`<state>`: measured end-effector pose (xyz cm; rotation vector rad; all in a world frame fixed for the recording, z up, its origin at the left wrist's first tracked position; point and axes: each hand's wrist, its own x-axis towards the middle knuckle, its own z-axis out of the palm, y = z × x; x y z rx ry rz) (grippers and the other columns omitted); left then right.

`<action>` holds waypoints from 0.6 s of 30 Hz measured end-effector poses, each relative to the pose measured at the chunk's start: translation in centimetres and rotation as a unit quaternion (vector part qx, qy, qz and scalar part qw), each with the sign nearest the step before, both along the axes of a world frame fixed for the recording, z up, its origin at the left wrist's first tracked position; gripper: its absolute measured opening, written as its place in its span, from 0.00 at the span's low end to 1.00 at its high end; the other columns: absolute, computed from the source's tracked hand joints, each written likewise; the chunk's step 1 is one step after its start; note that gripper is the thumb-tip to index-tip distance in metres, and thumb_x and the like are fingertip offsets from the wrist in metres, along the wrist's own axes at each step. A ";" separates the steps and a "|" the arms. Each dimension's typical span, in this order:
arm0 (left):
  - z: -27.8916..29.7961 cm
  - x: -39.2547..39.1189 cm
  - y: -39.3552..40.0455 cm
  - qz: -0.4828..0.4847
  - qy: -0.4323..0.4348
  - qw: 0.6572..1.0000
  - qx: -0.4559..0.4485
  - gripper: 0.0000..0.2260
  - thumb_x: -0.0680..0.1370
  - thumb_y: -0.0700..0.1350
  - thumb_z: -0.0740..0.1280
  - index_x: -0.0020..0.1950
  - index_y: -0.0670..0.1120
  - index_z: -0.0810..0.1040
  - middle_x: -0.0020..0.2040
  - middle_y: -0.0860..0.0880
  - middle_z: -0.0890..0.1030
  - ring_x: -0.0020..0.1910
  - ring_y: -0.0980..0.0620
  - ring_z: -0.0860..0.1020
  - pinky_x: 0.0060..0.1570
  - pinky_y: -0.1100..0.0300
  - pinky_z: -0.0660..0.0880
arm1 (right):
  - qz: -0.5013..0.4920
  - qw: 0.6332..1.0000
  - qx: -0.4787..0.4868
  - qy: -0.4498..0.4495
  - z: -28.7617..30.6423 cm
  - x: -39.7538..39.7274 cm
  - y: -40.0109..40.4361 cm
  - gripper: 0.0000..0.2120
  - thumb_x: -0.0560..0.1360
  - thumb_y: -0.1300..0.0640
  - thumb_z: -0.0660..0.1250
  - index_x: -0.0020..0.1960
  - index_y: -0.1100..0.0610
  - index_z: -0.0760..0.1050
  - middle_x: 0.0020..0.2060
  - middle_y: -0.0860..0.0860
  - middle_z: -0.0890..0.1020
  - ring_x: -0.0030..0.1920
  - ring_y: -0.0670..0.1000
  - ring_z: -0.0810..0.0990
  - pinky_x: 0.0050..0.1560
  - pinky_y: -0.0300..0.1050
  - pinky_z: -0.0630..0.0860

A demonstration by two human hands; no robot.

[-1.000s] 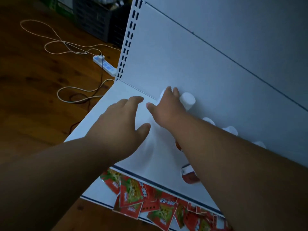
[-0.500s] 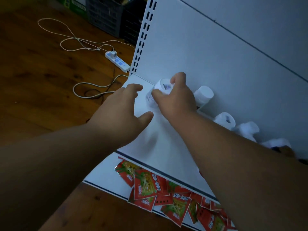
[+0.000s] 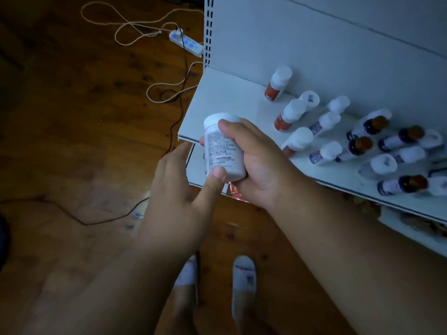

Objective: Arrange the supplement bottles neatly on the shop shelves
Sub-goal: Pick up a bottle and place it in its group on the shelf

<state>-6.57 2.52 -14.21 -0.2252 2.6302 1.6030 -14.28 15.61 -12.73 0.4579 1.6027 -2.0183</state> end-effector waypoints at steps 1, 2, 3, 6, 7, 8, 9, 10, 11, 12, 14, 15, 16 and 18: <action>2.2 1.3 0.2 0.001 -0.006 1.000 -0.004 0.35 0.73 0.73 0.53 0.76 0.59 0.56 0.67 0.65 0.61 0.67 0.65 0.64 0.59 0.62 0.68 | 0.006 1.000 -0.017 -0.012 2.1 1.4 0.1 0.28 0.65 0.43 0.74 0.64 0.50 0.74 0.57 0.58 0.80 0.53 0.58 0.81 0.45 0.52 0.80; 4.3 2.7 0.6 -0.004 -0.016 1.000 -0.006 0.36 0.73 0.74 0.53 0.76 0.58 0.56 0.69 0.65 0.61 0.68 0.64 0.64 0.62 0.58 0.70 | 0.003 0.999 -0.040 -0.027 4.0 2.9 0.5 0.26 0.67 0.45 0.74 0.63 0.50 0.74 0.55 0.57 0.80 0.52 0.57 0.81 0.44 0.51 0.79; 6.7 4.1 1.1 -0.016 -0.024 1.000 -0.006 0.36 0.73 0.74 0.53 0.76 0.58 0.55 0.72 0.63 0.62 0.70 0.63 0.64 0.64 0.54 0.70 | -0.014 0.996 -0.071 -0.042 5.9 4.5 1.1 0.24 0.68 0.46 0.74 0.61 0.51 0.75 0.51 0.57 0.81 0.50 0.56 0.81 0.44 0.52 0.80; 13.2 7.8 1.5 -0.076 -0.023 0.997 0.002 0.34 0.74 0.72 0.54 0.76 0.58 0.57 0.70 0.60 0.65 0.69 0.62 0.65 0.65 0.52 0.71 | -0.072 0.983 -0.160 -0.061 11.2 9.2 1.6 0.23 0.70 0.46 0.74 0.60 0.54 0.75 0.48 0.58 0.81 0.49 0.58 0.82 0.52 0.59 0.80; 15.0 9.0 1.1 -0.094 -0.019 0.995 -0.006 0.33 0.74 0.72 0.55 0.75 0.58 0.58 0.68 0.62 0.66 0.68 0.63 0.66 0.64 0.54 0.71 | -0.086 0.977 -0.182 -0.071 12.9 10.6 1.2 0.23 0.71 0.45 0.73 0.61 0.56 0.75 0.48 0.59 0.81 0.49 0.58 0.82 0.53 0.59 0.79; 16.6 10.1 0.5 -0.109 -0.016 0.994 -0.018 0.33 0.74 0.71 0.55 0.74 0.58 0.59 0.68 0.62 0.66 0.68 0.63 0.66 0.64 0.56 0.71 | -0.102 0.970 -0.206 -0.082 14.3 11.9 0.7 0.22 0.74 0.44 0.70 0.60 0.58 0.75 0.47 0.59 0.80 0.49 0.58 0.82 0.54 0.58 0.79; 17.9 11.1 -0.1 -0.127 -0.015 0.991 -0.031 0.34 0.73 0.72 0.55 0.75 0.57 0.59 0.68 0.63 0.65 0.68 0.64 0.66 0.63 0.59 0.70 | -0.121 0.962 -0.227 -0.091 15.5 13.1 0.5 0.21 0.76 0.45 0.65 0.60 0.60 0.75 0.47 0.60 0.80 0.49 0.59 0.81 0.55 0.58 0.78; 19.1 11.9 -0.5 -0.150 -0.015 0.988 -0.042 0.35 0.73 0.72 0.55 0.76 0.56 0.57 0.69 0.64 0.64 0.68 0.65 0.65 0.62 0.62 0.68 | -0.142 0.957 -0.235 -0.094 16.5 14.3 0.5 0.20 0.77 0.47 0.61 0.60 0.61 0.75 0.49 0.62 0.80 0.51 0.60 0.81 0.57 0.59 0.77; 20.3 12.6 -0.8 -0.175 -0.012 0.983 -0.052 0.37 0.72 0.73 0.54 0.77 0.56 0.56 0.69 0.65 0.63 0.68 0.66 0.64 0.62 0.65 0.67 | -0.159 0.955 -0.233 -0.095 17.4 15.5 0.8 0.20 0.78 0.49 0.58 0.62 0.62 0.75 0.53 0.63 0.79 0.54 0.61 0.81 0.58 0.59 0.77; 21.4 13.2 -0.9 -0.198 -0.007 0.978 -0.062 0.38 0.72 0.74 0.53 0.77 0.56 0.55 0.69 0.65 0.62 0.68 0.67 0.63 0.61 0.67 0.65 | -0.171 0.954 -0.227 -0.091 18.3 16.6 1.2 0.21 0.78 0.51 0.58 0.65 0.62 0.74 0.56 0.64 0.79 0.56 0.61 0.81 0.57 0.59 0.78; 23.6 14.1 -1.1 -0.229 0.006 0.970 -0.081 0.41 0.71 0.76 0.52 0.78 0.55 0.54 0.73 0.62 0.61 0.70 0.65 0.62 0.64 0.64 0.64 | -0.182 0.958 -0.213 -0.067 20.5 18.7 2.2 0.21 0.78 0.55 0.58 0.68 0.59 0.73 0.57 0.62 0.80 0.54 0.58 0.82 0.48 0.55 0.82; 24.6 14.4 -1.0 -0.237 0.013 0.967 -0.094 0.42 0.70 0.77 0.51 0.78 0.55 0.54 0.74 0.60 0.61 0.72 0.63 0.62 0.66 0.61 0.64 | -0.187 0.960 -0.203 -0.047 21.6 19.7 2.7 0.20 0.77 0.57 0.60 0.68 0.59 0.74 0.56 0.60 0.81 0.52 0.57 0.82 0.46 0.54 0.82; 25.5 14.6 -0.8 -0.244 0.021 0.964 -0.106 0.41 0.70 0.77 0.51 0.78 0.55 0.54 0.75 0.60 0.60 0.72 0.62 0.61 0.66 0.58 0.64 | -0.193 0.962 -0.189 -0.025 22.7 20.6 3.3 0.20 0.76 0.58 0.63 0.67 0.60 0.74 0.55 0.59 0.81 0.53 0.57 0.82 0.47 0.55 0.82; 27.2 14.7 0.7 -0.272 0.051 0.953 -0.121 0.40 0.71 0.76 0.52 0.77 0.55 0.55 0.74 0.60 0.60 0.72 0.60 0.62 0.67 0.57 0.65 | -0.211 0.963 -0.164 0.017 25.0 22.1 5.1 0.21 0.73 0.59 0.68 0.64 0.63 0.74 0.53 0.60 0.79 0.53 0.58 0.79 0.51 0.57 0.80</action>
